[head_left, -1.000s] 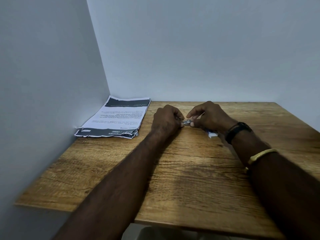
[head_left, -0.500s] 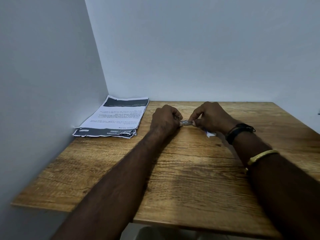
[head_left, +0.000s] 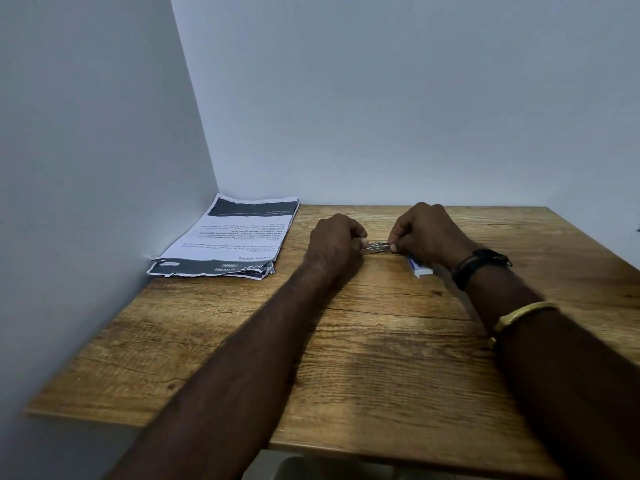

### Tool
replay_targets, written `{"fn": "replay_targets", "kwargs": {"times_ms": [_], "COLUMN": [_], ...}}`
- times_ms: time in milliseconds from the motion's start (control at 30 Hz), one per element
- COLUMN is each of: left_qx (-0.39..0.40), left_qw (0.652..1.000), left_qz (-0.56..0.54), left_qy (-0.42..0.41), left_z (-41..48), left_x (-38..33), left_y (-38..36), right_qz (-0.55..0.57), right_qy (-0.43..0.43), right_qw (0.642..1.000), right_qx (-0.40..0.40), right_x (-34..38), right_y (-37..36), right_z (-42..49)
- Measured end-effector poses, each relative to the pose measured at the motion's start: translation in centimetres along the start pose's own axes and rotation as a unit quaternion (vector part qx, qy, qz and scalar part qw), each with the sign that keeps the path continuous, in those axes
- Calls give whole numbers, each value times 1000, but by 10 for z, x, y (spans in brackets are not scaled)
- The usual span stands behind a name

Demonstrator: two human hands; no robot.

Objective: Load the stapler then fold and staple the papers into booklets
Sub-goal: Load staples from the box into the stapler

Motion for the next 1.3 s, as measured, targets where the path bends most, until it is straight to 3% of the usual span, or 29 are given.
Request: {"fn": "replay_targets", "kwargs": {"times_ms": [133,400,633,767,1000,1167,1300], "left_qx": [-35,-12,23,42,63,40,23], "left_qw": [999,988,978,991,981,978,980], "left_qz": [-27,112,153,105,178,197,196], "left_qy": [-26,-102,-138,-70,-39,-51,18], "left_z": [-3,-6,-7,-4,-4,-3,3], "left_x": [-5,-24,-21,-2,5,4,14], "left_y": [5,-3,-4,8,13,13,13], "right_qz": [8,28,35,27,-17,40,91], "right_qy": [9,13,10,15,-20,1,10], "right_qw": [1000,1000,999,999,998,999,995], "right_qx": [0,2,9,16,56,-9,-44], "right_x": [1,1,1,0,-7,-7,-5], "right_y": [0,-2,-3,-3,-4,3,10], "right_z": [-1,-2,-3,-2,2,2,1]}}
Point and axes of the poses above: each hand's wrist, its own z-axis towards the middle knuckle, its own y-axis out of the back of the hand, x = y × z, the point moved 4 cm from there along z, towards the middle knuckle, and after that the axes turned 15 degrees about z, right-handed, at the moved point
